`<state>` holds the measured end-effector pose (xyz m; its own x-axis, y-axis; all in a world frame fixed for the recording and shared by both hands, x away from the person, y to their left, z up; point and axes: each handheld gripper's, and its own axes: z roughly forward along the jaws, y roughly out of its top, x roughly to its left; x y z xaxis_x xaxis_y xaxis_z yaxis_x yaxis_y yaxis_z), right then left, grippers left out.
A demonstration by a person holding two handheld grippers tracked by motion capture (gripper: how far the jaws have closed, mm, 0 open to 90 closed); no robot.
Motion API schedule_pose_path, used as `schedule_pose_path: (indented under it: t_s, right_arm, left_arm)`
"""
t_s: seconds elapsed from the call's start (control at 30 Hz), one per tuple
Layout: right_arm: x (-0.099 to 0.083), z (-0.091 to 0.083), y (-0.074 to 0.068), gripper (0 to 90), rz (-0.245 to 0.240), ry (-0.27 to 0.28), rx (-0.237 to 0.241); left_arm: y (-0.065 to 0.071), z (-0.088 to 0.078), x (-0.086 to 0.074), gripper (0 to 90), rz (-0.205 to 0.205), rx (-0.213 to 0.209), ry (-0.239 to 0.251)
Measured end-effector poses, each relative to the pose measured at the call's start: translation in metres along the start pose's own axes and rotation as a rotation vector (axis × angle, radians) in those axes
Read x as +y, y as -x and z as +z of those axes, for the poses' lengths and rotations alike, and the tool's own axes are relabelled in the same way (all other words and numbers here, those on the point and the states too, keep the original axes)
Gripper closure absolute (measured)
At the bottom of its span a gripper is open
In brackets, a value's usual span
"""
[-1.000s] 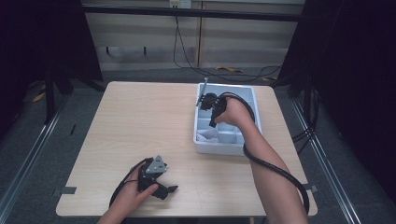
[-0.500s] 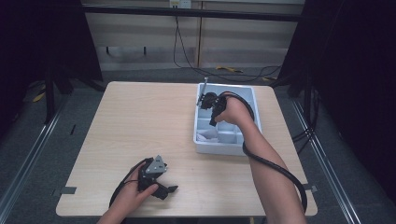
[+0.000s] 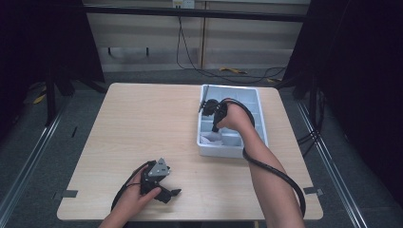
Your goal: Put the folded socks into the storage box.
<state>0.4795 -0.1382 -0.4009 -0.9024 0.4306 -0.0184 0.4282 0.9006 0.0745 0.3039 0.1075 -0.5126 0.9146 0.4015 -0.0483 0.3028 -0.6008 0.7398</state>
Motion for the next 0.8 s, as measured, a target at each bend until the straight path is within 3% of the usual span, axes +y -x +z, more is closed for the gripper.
schedule_pose_path:
  t_s: [0.27, 0.57, 0.8]
  right_arm:
    - [-0.003, -0.001, -0.014, 88.9, -0.035, 0.007, 0.041]
    - [-0.003, 0.005, -0.025, 90.0, -0.035, 0.006, 0.051]
    - [-0.002, 0.026, -0.037, 90.0, -0.048, -0.019, 0.05]
  left_arm:
    - [0.0, 0.0, 0.0, 8.9, 0.002, 0.003, -0.004]
    - [0.0, 0.0, 0.0, 8.8, 0.001, 0.001, -0.002]
    - [0.001, 0.0, 0.0, 8.4, 0.002, 0.005, -0.002]
